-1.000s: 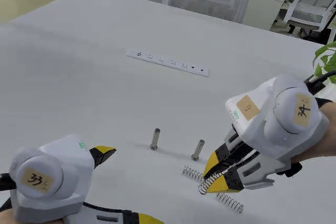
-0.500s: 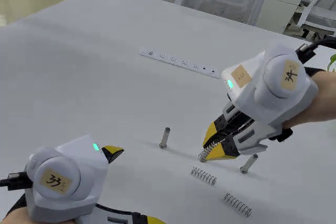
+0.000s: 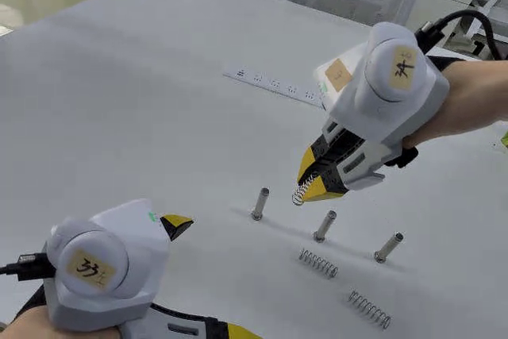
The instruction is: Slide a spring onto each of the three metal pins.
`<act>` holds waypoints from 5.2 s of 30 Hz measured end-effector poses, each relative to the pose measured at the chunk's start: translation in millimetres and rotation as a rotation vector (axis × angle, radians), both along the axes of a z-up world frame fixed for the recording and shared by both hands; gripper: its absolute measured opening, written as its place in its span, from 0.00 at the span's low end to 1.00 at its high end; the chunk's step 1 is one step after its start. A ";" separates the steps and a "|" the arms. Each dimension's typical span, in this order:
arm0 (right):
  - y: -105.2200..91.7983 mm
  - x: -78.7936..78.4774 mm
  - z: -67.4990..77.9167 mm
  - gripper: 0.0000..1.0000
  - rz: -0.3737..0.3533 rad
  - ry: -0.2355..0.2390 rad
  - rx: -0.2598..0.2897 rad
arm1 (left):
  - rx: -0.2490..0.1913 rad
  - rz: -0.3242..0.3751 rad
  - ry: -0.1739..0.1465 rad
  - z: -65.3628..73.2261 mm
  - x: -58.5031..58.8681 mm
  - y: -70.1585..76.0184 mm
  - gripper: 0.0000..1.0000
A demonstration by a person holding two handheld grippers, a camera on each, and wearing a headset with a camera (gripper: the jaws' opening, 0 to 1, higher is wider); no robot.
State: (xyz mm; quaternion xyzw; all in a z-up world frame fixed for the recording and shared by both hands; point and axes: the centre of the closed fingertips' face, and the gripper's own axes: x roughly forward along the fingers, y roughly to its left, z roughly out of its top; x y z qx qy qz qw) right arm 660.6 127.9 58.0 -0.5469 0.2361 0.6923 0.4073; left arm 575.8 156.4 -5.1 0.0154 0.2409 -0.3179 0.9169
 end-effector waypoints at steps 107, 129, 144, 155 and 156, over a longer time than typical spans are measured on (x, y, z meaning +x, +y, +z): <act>31.8 15.5 -95.6 0.07 0.124 -0.012 -0.194 | -0.057 0.031 0.069 -23.8 -9.8 7.8 0.96; 32.8 12.3 -92.2 0.39 0.074 0.023 -0.118 | -0.040 0.039 0.055 -17.9 -6.6 13.9 0.96; 33.5 2.8 -75.2 0.95 -0.103 0.103 0.102 | -0.026 0.022 0.029 -6.9 0.3 10.4 0.96; 12.7 6.8 -56.2 0.99 -0.239 0.120 0.232 | -0.009 0.004 0.007 3.5 9.2 8.6 0.96; 10.2 7.5 -55.1 0.99 -0.252 0.122 0.242 | -0.007 0.001 0.005 4.0 9.6 7.7 0.96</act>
